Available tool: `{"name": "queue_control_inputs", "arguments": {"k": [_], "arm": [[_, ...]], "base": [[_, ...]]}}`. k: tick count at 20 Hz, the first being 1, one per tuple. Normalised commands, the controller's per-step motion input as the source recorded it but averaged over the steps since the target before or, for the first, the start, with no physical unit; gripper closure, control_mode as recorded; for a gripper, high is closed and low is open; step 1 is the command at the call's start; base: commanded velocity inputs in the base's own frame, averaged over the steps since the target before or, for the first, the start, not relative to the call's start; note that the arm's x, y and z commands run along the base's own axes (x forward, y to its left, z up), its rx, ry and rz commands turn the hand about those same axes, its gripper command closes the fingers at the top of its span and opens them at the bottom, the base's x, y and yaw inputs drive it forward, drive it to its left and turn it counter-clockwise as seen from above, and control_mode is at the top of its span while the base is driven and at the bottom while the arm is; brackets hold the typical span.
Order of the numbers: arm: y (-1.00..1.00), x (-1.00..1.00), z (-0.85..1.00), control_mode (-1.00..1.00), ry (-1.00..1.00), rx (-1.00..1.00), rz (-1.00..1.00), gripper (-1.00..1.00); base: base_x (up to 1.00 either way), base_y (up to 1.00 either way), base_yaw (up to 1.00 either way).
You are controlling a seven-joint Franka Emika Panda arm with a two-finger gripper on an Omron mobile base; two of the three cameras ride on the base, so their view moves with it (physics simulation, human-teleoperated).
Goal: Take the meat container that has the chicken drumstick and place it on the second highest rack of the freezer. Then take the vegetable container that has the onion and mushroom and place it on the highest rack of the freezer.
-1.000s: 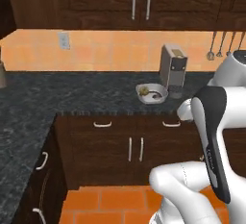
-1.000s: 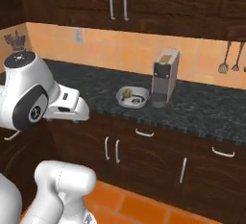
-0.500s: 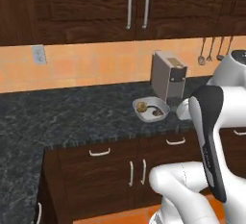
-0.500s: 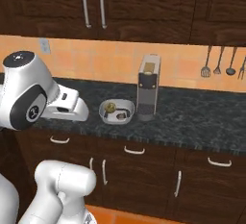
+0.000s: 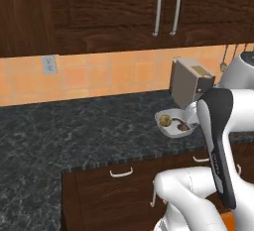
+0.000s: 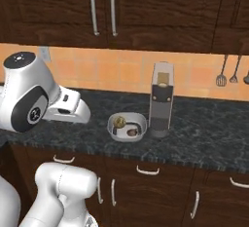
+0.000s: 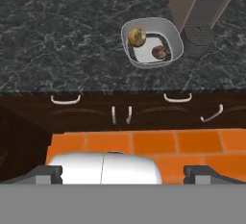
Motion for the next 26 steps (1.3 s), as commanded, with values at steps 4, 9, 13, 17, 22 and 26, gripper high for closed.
{"name": "queue_control_inputs", "arguments": {"k": [4, 9, 13, 17, 22, 26], "arm": [[0.00, 0.00, 0.00, 1.00, 0.00, 0.00, 0.00, -1.00], [0.00, 0.00, 0.00, 1.00, 0.00, 0.00, 0.00, -1.00], [0.00, 0.00, 0.00, 1.00, 0.00, 0.00, 0.00, -1.00], [-0.41, 0.00, -0.14, -1.00, 0.00, 0.00, -0.17, -1.00], [-0.80, 0.07, -0.21, -1.00, 0.02, 0.03, -0.53, -1.00], [-0.77, 0.10, -0.38, -1.00, 0.01, 0.10, -0.53, -1.00]], "base": [[0.46, 0.26, -0.03], [0.52, 0.21, -0.02], [0.34, 0.11, -0.01], [0.00, 0.00, 0.00], [0.00, 0.00, 0.00], [0.00, 0.00, 0.00]]}}
